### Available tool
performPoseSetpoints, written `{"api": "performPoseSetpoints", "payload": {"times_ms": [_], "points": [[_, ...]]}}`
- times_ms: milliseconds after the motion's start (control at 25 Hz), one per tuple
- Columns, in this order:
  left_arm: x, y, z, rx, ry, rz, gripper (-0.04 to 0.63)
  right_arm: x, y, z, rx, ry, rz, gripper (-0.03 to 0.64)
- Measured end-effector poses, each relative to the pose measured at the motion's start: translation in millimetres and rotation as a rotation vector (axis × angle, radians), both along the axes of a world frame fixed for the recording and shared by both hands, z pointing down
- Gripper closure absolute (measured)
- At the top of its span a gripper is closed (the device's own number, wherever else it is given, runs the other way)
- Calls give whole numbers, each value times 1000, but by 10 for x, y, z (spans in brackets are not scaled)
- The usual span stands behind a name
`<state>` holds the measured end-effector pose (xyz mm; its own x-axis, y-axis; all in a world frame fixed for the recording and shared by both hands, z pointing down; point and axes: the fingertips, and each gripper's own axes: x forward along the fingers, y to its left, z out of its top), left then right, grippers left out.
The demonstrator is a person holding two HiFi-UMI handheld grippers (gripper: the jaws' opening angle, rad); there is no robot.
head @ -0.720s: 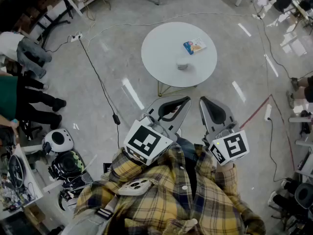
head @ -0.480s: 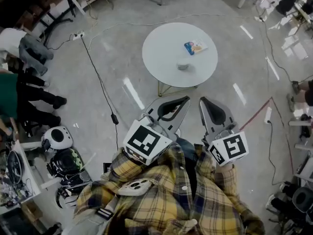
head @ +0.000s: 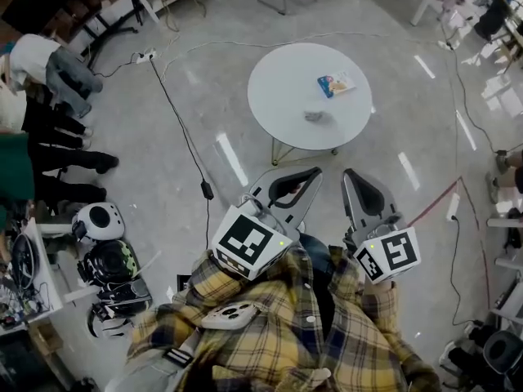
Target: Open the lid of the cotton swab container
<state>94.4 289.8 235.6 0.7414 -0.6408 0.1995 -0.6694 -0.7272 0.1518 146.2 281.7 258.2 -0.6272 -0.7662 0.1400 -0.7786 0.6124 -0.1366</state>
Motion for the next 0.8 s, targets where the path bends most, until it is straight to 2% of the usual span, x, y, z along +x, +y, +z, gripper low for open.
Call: {"api": "performPoseSetpoints", "payload": {"times_ms": [400,560,800], "points": [[-220,-283,153,-33,-10,-33,575,-117,-294,174,-43,-14,-3,603],[-261,-644,240,-52,-7,-22,574,-144,-639,261,-68,-8,13,603],[-436,-1452,272,-57,-10,0,575,-334,-1388,309,-91,11,31,603]]}}
